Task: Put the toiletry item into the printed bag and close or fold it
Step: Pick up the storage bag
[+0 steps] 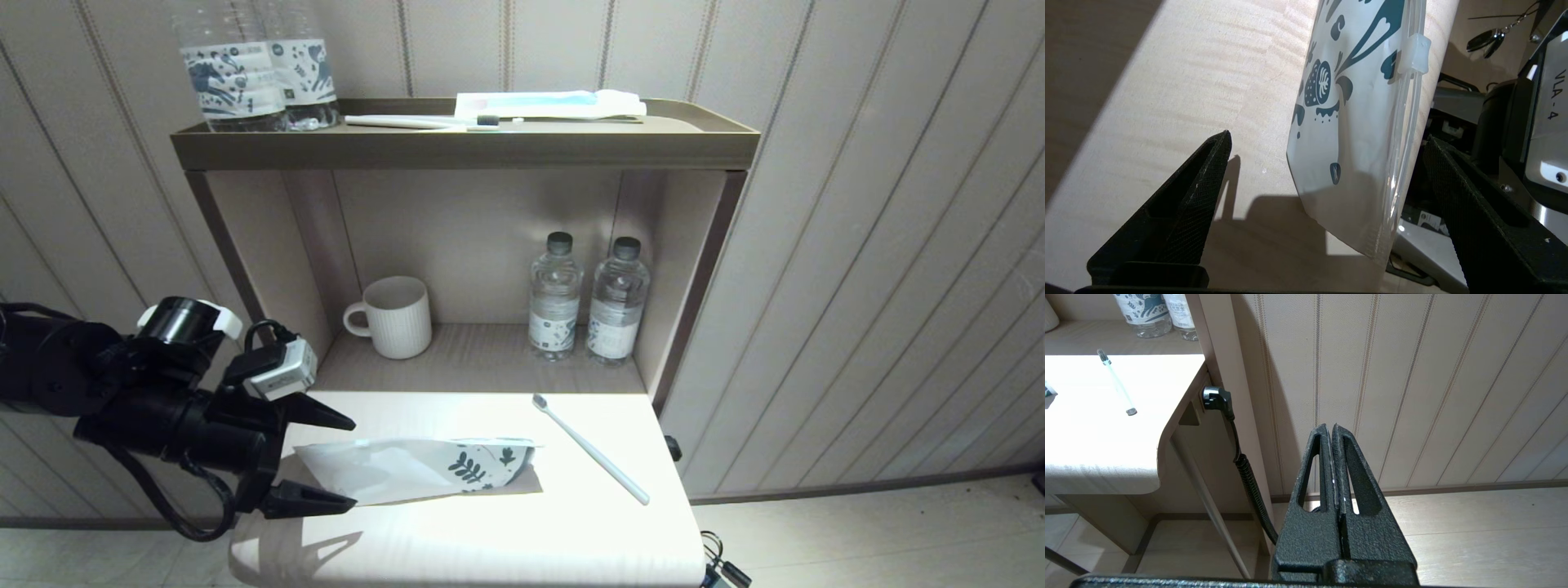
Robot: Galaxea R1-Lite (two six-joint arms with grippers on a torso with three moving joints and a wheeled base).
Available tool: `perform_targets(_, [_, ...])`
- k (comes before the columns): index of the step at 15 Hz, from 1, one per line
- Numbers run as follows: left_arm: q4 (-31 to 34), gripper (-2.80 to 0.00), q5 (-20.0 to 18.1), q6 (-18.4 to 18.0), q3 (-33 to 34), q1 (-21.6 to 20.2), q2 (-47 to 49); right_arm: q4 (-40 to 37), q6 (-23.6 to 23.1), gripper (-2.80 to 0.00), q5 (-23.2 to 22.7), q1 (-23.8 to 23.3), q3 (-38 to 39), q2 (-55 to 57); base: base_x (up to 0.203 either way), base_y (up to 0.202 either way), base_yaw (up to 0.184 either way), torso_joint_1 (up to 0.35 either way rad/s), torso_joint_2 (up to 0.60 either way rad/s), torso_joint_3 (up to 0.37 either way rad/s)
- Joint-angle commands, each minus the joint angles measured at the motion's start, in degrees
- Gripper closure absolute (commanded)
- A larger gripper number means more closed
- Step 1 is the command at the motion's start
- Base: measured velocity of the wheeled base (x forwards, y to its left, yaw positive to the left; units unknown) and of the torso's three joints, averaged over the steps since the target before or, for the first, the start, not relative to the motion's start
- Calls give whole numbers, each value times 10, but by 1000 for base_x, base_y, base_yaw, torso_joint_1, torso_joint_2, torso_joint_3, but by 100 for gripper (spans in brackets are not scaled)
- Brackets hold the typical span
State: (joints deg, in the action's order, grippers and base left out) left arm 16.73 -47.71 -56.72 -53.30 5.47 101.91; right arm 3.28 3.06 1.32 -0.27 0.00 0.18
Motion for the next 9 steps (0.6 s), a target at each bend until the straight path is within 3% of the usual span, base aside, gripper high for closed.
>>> perform_targets(1, [0,-280,-8,-3,-1,1,3,1,0,0,0,0,0,0,0,0,0,0,0,0])
perform_targets(3, [0,-280,-14,-3,0,1,3,1,0,0,0,0,0,0,0,0,0,0,0,0])
perform_targets(4, [1,0,-20,-3,1,0,3,1,0,0,0,0,0,0,0,0,0,0,0,0])
perform_targets(9, [5,0,-53,-3,-5,1,10,1,0,0,0,0,0,0,0,0,0,0,0,0])
